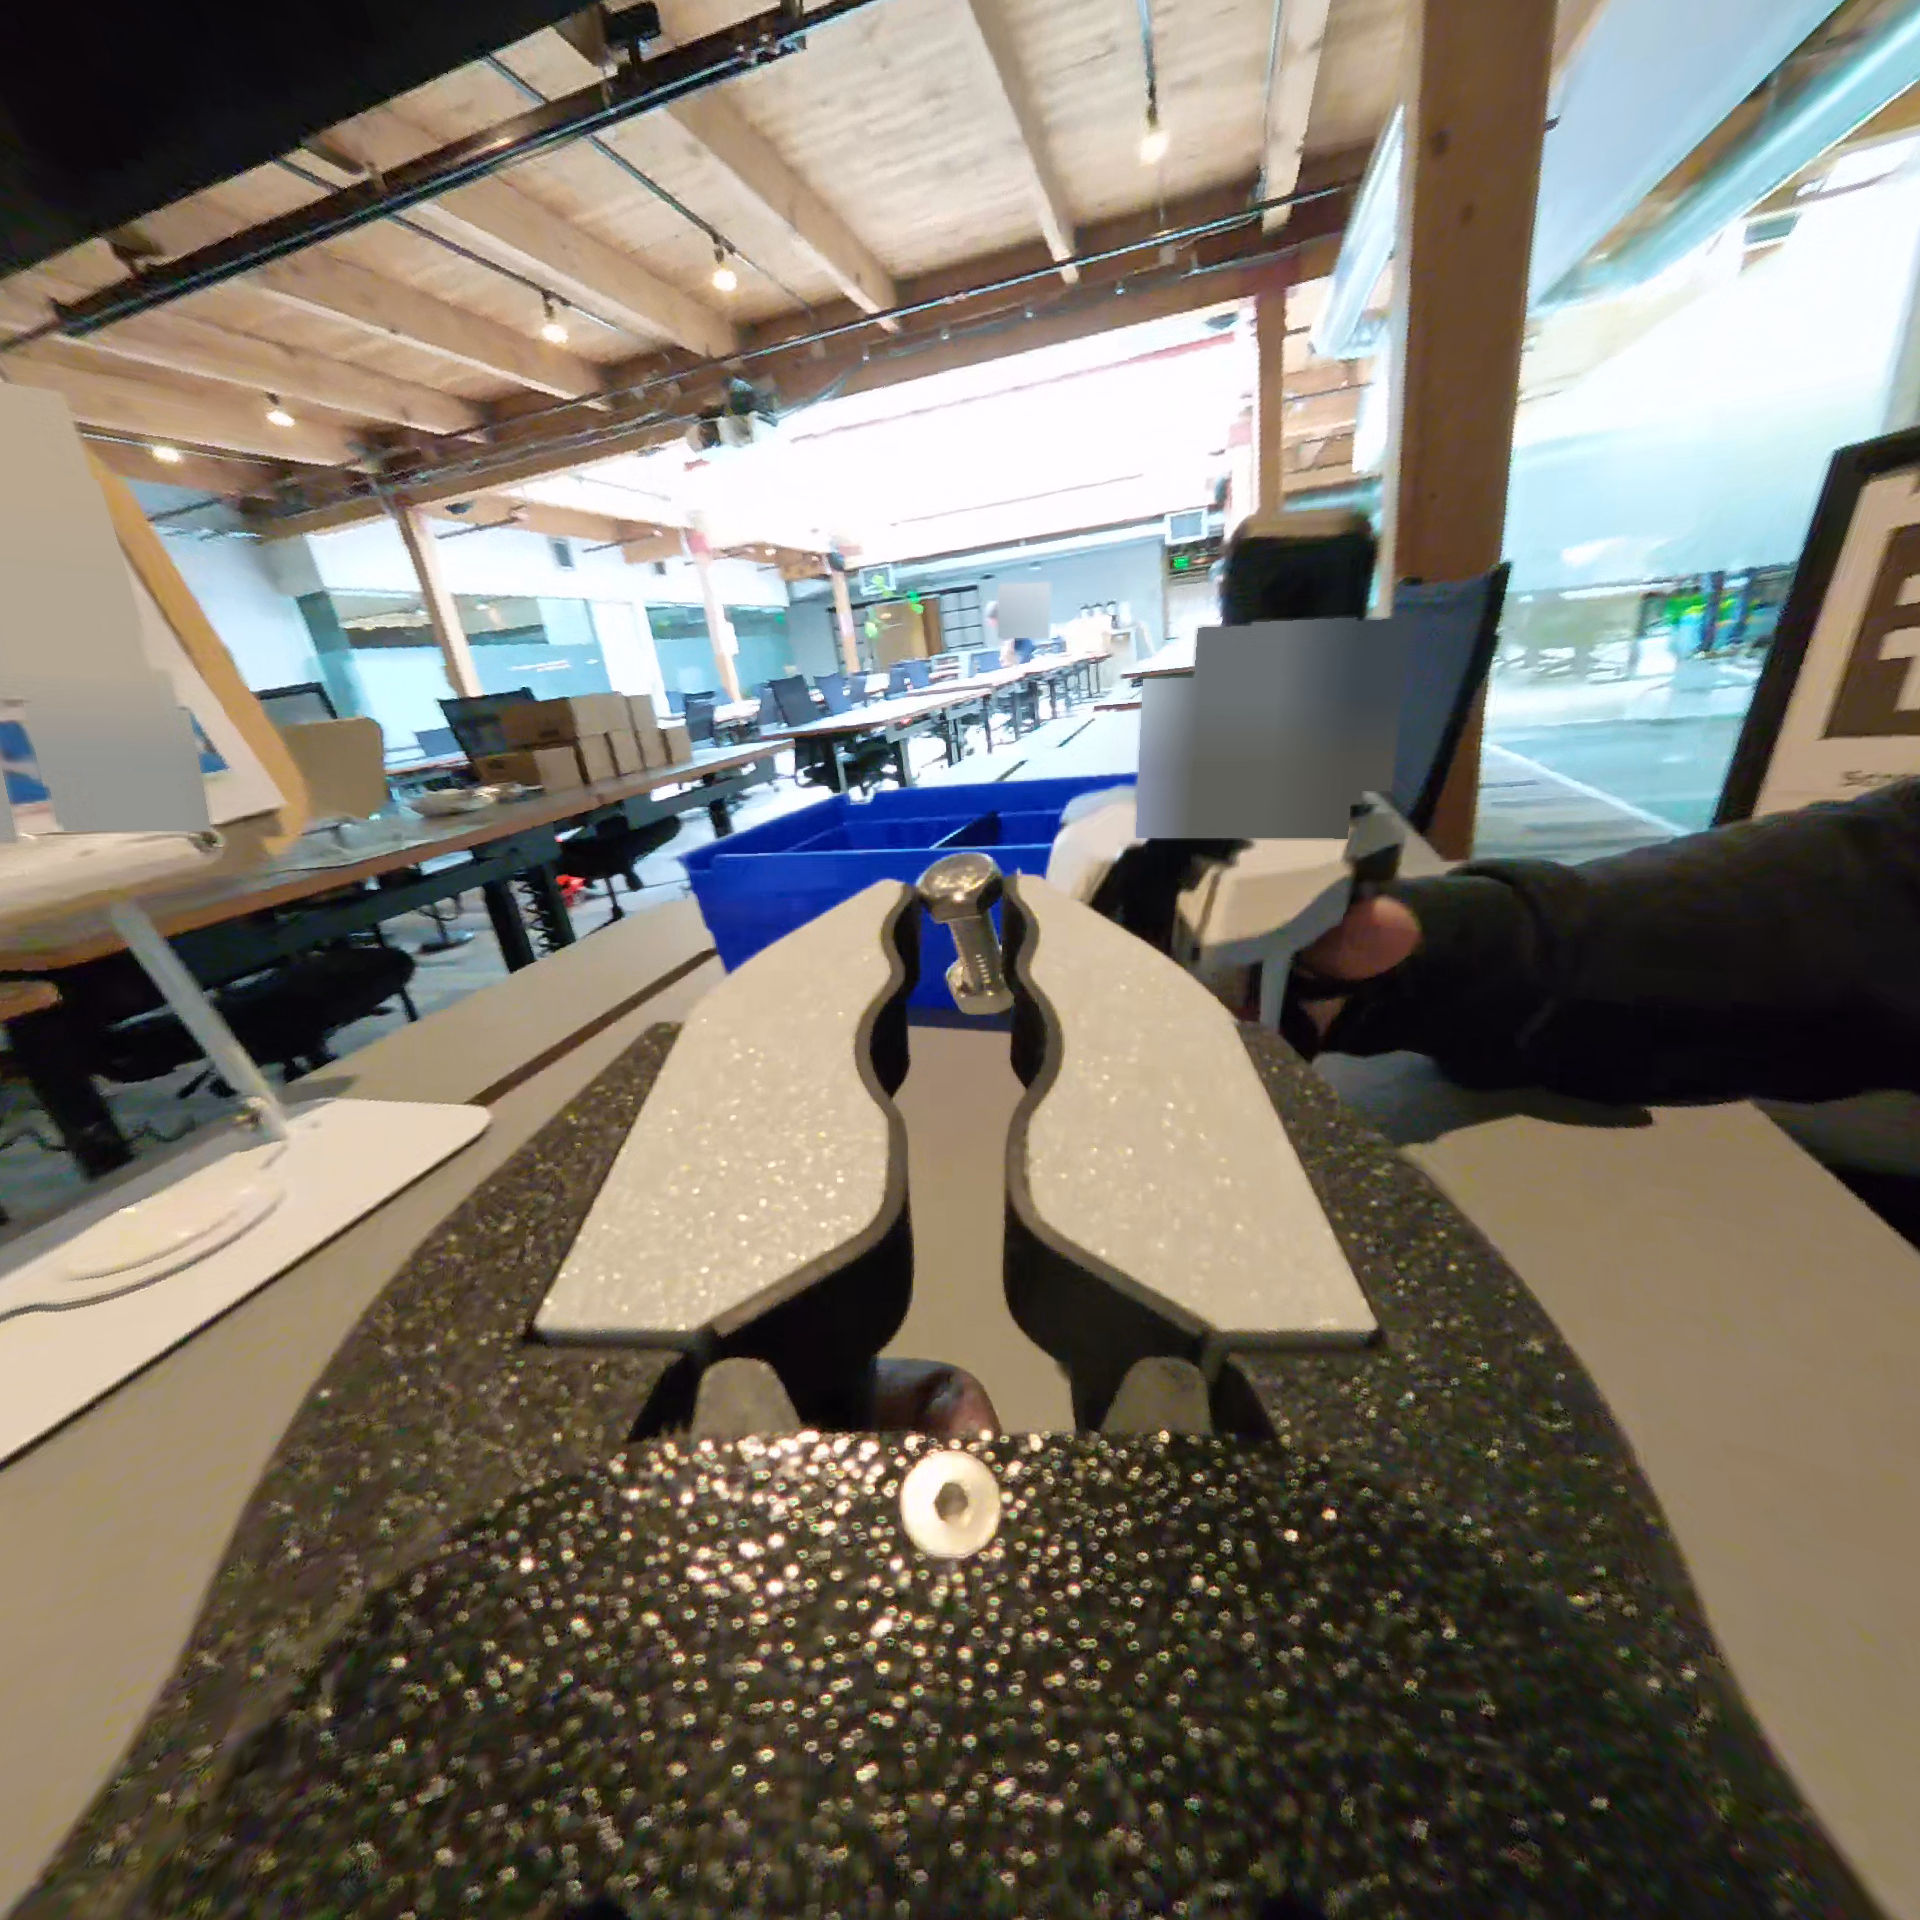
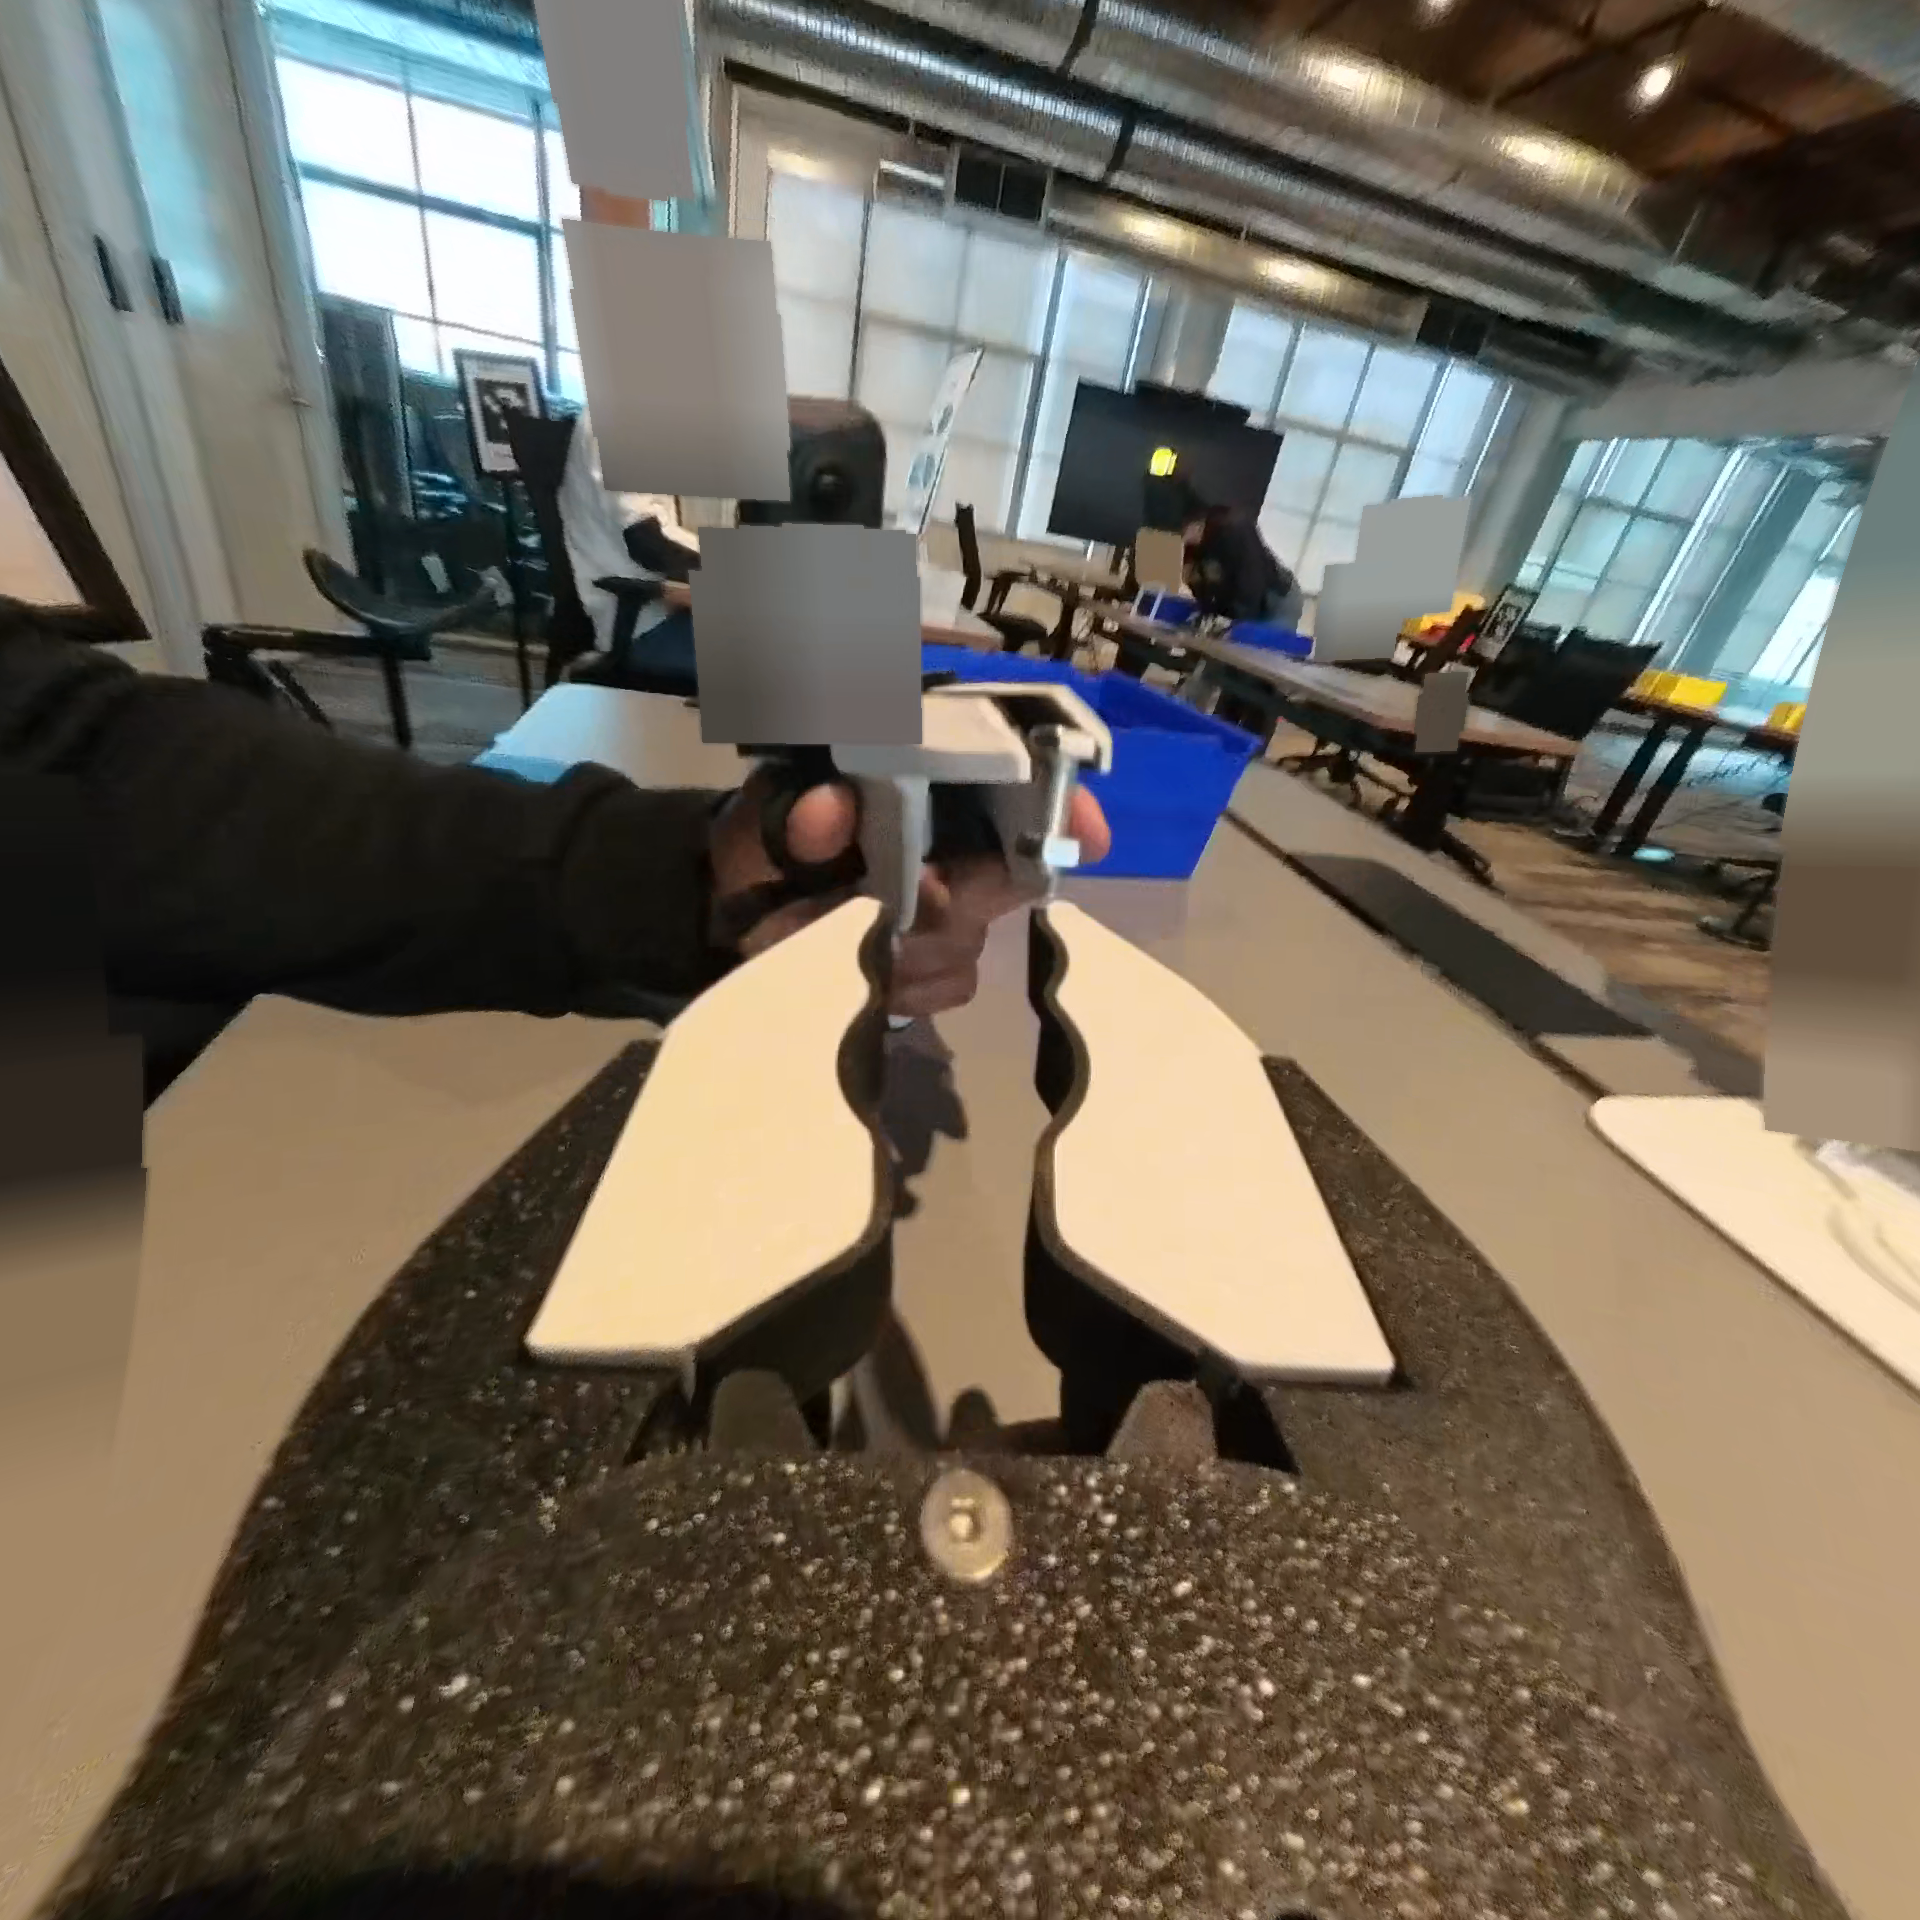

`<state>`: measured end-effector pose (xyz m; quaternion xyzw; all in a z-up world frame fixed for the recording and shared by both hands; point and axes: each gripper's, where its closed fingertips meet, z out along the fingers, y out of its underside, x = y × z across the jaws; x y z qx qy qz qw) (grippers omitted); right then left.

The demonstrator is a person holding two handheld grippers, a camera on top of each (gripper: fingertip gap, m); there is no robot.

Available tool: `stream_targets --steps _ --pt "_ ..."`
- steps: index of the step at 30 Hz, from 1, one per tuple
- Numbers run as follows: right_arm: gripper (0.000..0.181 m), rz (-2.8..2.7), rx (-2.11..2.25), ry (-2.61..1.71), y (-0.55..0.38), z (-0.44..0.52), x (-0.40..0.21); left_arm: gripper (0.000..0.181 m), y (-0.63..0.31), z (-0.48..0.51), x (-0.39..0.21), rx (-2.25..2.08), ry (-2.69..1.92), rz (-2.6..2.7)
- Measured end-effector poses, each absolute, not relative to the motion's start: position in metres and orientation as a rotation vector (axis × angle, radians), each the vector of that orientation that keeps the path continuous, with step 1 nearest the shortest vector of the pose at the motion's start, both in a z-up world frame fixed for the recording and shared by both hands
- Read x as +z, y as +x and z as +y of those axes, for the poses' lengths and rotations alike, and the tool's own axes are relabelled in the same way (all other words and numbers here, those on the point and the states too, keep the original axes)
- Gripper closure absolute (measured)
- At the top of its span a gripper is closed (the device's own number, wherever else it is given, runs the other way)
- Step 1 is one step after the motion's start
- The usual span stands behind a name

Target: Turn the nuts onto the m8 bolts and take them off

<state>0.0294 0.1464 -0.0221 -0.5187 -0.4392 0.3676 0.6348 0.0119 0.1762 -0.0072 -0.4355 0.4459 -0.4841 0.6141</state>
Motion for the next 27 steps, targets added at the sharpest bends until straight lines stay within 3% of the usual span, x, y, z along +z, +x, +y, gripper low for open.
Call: stream_targets --steps 11,17,19,27 --pt "0.149 -0.955 1.047 -1.288 0.018 0.148 -0.045 0.168 0.026 0.153 -0.020 -1.233 -0.998 1.105" --pt "0.157 -0.949 1.062 -1.290 0.013 0.147 -0.045 0.167 0.034 0.149 -0.029 -1.241 -1.022 1.155" --pt "0.165 -0.937 0.997 -1.296 0.015 0.153 -0.045 0.167 0.035 0.151 -0.029 -1.243 -1.030 1.149" --pt "0.166 -0.917 0.398 -1.180 0.035 0.177 -0.031 0.168 0.035 0.169 -0.036 -1.190 -1.180 1.091"
